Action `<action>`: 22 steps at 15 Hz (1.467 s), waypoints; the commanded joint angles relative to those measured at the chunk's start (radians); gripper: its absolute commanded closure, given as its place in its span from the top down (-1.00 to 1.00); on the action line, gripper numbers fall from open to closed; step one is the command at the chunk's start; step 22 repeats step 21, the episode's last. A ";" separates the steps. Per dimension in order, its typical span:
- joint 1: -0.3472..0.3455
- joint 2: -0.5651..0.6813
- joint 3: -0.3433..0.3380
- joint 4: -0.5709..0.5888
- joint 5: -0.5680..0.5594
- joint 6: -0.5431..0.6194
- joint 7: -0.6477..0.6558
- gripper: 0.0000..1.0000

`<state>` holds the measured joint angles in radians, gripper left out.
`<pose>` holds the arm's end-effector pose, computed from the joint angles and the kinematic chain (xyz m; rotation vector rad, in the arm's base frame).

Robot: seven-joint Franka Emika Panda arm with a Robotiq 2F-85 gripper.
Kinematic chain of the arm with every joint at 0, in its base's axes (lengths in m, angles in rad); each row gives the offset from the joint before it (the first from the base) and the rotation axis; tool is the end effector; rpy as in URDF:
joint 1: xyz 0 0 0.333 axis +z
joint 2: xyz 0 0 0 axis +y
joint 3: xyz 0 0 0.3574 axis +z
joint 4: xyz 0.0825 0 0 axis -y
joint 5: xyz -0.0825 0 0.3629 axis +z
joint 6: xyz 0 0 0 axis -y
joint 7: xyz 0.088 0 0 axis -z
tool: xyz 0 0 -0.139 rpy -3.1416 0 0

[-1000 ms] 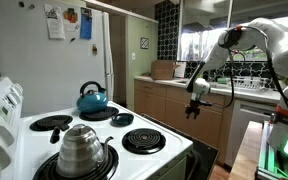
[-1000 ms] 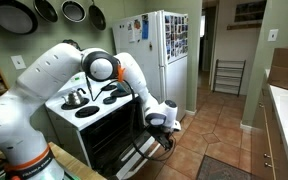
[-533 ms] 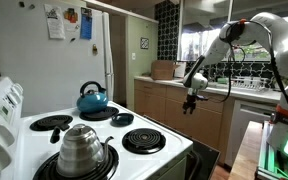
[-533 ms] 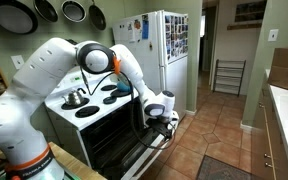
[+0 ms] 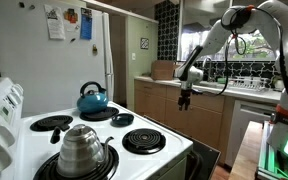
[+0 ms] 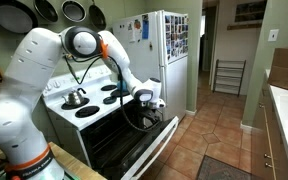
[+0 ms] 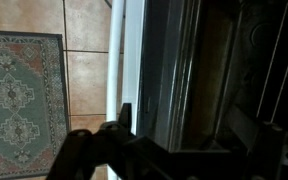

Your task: Open the oven door

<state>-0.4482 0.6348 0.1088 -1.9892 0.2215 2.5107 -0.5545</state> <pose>0.5684 -0.1992 0.1516 -2.9246 -0.0159 0.0329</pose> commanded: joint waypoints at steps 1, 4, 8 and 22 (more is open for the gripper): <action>0.063 -0.144 -0.032 -0.126 -0.014 -0.033 0.060 1.00; 0.112 -0.230 -0.049 -0.184 -0.023 -0.053 0.097 1.00; 0.191 -0.360 -0.093 -0.261 -0.074 -0.062 0.190 1.00; 0.283 -0.487 -0.137 -0.325 -0.127 -0.047 0.269 1.00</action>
